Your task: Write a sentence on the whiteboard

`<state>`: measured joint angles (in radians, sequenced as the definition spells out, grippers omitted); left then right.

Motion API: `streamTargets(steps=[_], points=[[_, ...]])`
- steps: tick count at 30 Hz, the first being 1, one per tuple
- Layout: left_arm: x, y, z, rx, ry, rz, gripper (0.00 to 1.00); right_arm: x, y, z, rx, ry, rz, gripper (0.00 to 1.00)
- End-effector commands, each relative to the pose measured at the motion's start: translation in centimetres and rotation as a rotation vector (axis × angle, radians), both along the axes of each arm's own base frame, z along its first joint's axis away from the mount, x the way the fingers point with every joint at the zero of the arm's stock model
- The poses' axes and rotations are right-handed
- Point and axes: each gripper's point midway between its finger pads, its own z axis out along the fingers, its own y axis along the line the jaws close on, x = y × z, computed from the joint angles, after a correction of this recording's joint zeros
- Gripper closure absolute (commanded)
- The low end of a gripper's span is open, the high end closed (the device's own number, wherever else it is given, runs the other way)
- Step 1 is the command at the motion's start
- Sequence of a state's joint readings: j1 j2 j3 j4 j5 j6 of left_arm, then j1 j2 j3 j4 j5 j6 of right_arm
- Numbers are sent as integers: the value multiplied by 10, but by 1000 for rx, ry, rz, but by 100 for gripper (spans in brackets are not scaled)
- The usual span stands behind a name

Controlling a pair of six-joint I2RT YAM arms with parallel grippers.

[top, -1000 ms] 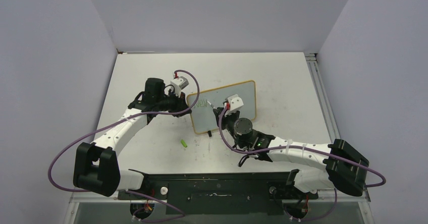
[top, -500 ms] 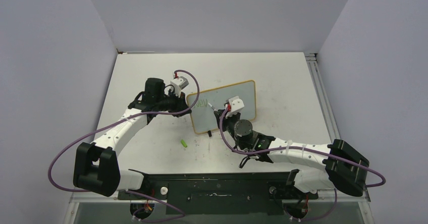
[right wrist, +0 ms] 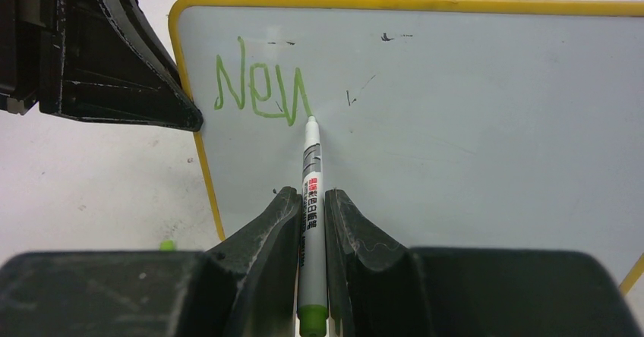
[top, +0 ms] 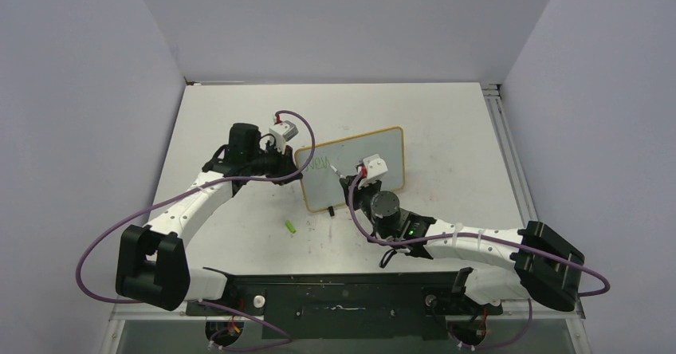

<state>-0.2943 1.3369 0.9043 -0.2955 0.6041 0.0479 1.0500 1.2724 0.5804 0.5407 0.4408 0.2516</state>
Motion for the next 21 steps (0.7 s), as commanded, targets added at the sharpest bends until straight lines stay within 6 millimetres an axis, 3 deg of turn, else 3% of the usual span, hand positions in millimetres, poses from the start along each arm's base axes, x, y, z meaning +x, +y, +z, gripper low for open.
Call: streamTargets(steps=[1,12,21], points=[[-2,-9,13,-20,-13,-41,100,4,-14,-7,-34,8,-65,95],[-2,-9,12,-19,-12,-41,100,2,-15,-11,-32,20,-64,95],[-3,-9,13,-20,-13,-42,100,6,-9,10,-9,-19,-53,95]])
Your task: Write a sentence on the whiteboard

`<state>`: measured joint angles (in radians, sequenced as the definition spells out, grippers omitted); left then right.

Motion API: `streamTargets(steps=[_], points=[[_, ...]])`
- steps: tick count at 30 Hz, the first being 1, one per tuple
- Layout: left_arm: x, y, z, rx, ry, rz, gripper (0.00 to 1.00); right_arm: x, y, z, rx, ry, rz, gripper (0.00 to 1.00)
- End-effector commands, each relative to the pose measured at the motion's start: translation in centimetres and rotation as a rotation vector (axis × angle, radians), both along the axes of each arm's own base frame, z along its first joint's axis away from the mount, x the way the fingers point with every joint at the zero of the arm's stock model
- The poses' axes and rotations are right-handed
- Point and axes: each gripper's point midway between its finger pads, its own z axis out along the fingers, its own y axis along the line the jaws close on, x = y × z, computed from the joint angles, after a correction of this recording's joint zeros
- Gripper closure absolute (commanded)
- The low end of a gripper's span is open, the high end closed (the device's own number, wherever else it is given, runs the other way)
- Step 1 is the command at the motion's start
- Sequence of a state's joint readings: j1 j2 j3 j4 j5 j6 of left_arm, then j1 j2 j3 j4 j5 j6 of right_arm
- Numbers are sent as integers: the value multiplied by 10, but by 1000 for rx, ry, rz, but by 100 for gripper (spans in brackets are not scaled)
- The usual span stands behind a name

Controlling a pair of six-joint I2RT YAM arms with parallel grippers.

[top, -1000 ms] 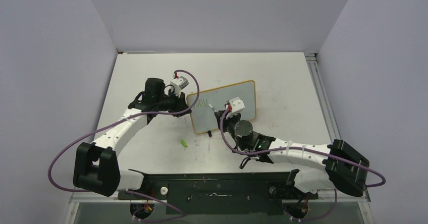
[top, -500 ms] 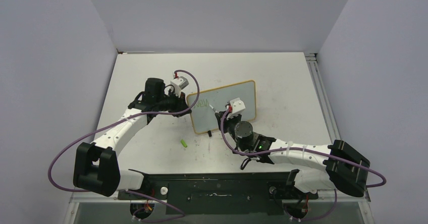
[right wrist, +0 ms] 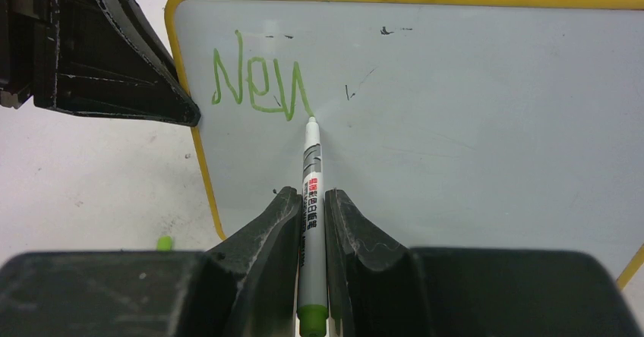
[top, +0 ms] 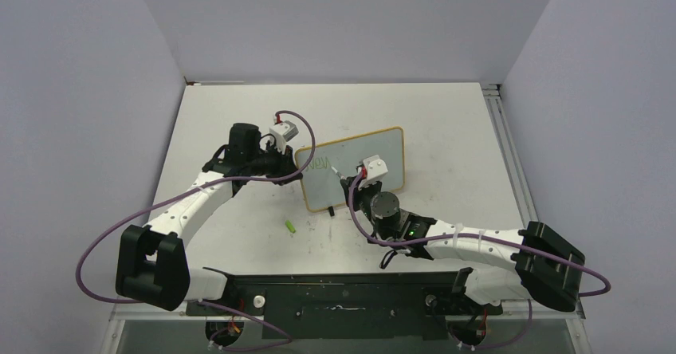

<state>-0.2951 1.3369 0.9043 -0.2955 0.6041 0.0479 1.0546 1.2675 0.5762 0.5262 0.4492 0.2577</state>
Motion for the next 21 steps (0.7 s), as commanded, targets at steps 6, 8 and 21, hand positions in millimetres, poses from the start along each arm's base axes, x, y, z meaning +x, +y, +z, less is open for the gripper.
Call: streamTargets(steps=[6,8,21], points=[[-3,-9,13,-19,-13,-41,100,16,-2,26,-2,-59,-49,95],[-2,-8,13,-17,-15,-41,100,18,-1,31,2,-69,-49,95],[-3,-9,12,-15,-14,-44,100,32,1,48,15,-107,-49,95]])
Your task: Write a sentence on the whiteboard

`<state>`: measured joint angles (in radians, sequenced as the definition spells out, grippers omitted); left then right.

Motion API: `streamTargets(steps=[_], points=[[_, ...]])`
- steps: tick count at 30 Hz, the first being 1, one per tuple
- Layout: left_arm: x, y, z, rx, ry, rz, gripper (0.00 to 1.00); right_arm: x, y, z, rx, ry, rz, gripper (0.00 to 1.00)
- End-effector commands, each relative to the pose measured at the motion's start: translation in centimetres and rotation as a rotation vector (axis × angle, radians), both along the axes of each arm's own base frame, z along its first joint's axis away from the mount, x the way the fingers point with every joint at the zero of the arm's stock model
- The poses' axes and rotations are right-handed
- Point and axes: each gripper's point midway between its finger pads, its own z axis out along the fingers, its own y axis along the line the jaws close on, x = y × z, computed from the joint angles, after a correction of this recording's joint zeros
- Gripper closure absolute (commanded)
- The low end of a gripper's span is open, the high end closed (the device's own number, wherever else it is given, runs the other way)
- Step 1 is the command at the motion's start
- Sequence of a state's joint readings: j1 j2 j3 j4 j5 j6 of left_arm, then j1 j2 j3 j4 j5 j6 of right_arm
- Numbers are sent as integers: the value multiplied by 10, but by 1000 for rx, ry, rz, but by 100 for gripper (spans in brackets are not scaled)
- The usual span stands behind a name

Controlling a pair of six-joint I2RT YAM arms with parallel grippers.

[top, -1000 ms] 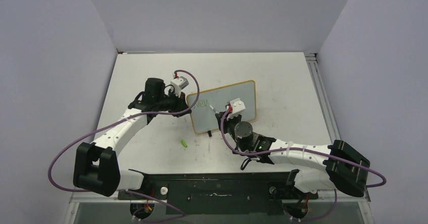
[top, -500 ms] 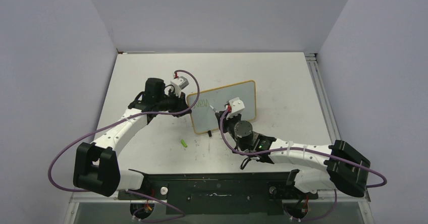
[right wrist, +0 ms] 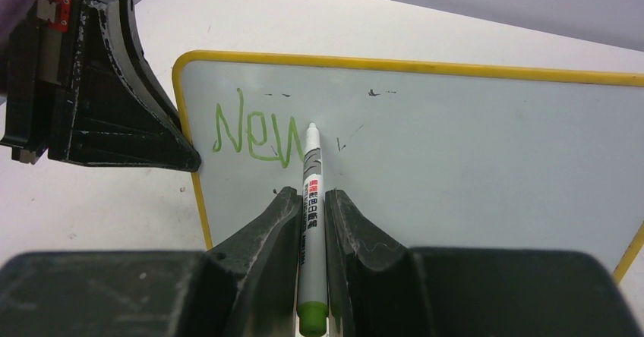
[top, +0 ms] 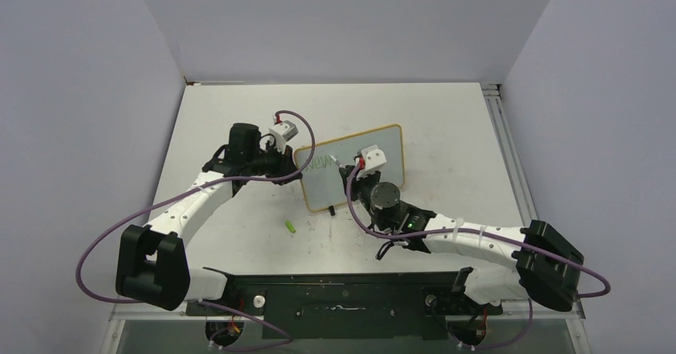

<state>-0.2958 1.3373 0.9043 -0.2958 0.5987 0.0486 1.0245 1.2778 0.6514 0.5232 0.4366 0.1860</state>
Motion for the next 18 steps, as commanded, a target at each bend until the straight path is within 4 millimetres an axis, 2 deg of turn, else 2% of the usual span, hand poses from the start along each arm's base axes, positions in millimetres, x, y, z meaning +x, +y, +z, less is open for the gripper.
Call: streamTargets(steps=[1,18], points=[[-3,-10,12,-18,-13,-46,100,16,-1,19,26,-44,-37,95],[-3,-9,13,-12,-15,-45,100,12,-5,24,35,-45,-33,95]])
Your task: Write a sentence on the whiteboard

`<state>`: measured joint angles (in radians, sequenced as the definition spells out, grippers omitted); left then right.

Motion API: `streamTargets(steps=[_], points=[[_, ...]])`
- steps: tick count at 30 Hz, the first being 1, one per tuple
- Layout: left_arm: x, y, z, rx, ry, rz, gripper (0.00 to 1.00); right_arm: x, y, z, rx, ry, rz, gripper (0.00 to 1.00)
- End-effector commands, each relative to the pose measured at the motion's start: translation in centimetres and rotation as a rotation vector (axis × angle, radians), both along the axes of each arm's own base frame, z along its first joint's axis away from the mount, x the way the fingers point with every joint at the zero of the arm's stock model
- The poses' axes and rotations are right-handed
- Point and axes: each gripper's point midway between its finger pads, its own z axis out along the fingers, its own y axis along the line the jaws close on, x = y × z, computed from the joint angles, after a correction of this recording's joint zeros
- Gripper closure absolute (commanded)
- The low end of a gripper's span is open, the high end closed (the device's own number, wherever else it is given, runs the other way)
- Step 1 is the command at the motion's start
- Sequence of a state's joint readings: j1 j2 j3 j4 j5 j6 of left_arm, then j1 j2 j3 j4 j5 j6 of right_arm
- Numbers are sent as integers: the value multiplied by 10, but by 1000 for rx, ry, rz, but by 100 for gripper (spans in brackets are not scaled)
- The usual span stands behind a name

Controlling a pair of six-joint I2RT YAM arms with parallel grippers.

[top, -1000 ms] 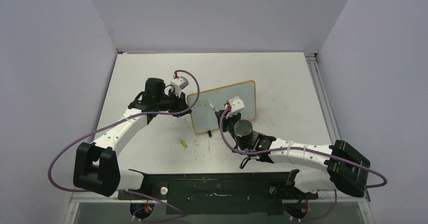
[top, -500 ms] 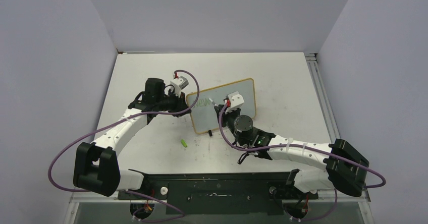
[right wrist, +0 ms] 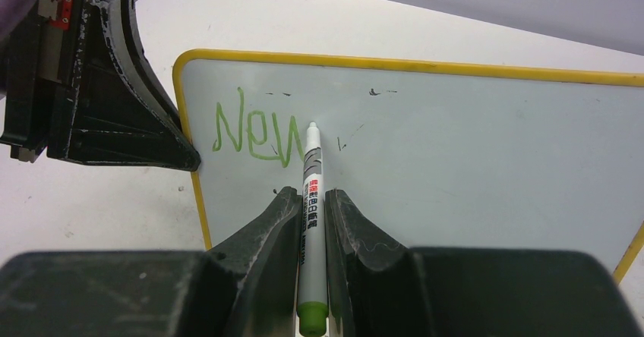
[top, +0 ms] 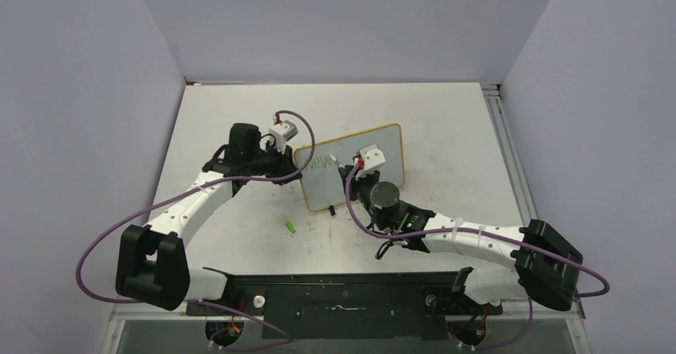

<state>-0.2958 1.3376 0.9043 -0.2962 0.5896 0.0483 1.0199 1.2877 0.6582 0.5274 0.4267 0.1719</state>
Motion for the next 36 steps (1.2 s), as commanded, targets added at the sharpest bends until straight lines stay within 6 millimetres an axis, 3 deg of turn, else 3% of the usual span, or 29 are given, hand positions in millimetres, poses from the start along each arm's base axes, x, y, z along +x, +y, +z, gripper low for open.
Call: streamTargets(steps=[1,16,36], points=[[-4,-11,14,-18,-15,-51,100,9,-7,25,50,-39,-37,95],[-2,-9,14,-12,-18,-44,100,-10,-18,52,95,-59,-6,95],[-2,-9,10,-7,-7,-43,100,-3,-41,38,93,-23,7,95]])
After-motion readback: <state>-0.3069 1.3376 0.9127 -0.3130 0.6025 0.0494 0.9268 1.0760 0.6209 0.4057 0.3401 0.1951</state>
